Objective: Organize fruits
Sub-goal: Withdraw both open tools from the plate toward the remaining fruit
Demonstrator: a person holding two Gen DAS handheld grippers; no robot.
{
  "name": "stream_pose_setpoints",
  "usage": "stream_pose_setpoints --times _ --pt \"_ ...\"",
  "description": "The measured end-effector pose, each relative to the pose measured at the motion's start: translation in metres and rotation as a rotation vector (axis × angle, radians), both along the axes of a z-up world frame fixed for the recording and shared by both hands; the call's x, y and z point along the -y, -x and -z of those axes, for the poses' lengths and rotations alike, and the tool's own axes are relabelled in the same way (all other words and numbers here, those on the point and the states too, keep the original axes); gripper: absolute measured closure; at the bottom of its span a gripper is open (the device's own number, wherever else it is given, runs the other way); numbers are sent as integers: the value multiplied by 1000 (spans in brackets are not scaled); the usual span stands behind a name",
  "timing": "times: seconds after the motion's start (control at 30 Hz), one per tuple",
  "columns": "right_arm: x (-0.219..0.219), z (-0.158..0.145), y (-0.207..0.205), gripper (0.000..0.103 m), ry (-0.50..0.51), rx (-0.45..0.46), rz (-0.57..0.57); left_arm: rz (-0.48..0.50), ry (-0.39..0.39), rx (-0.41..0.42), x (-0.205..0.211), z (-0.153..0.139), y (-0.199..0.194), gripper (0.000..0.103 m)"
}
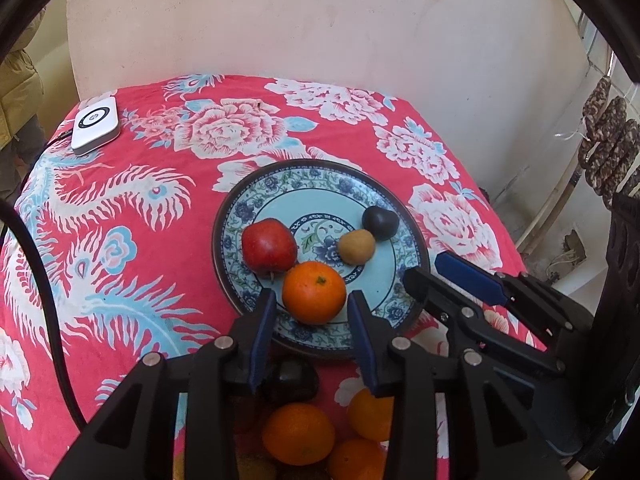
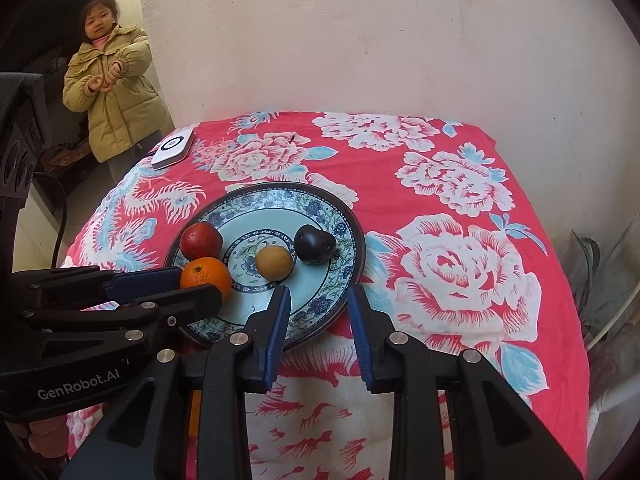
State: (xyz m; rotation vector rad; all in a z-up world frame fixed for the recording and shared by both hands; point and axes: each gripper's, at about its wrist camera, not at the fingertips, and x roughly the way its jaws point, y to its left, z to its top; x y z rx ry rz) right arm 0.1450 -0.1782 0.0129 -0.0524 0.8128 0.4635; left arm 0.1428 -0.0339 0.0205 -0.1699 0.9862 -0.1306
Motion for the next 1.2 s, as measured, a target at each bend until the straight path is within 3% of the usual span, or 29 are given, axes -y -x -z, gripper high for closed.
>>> stream_pose_setpoints --times 0.47,1.2 --pt "5 -9 16 66 -13 16 -11 -22 -12 21 -6 -13 18 53" --pt "3 -21 52 65 -38 10 -17 -60 -14 30 -25 -27 58 53"
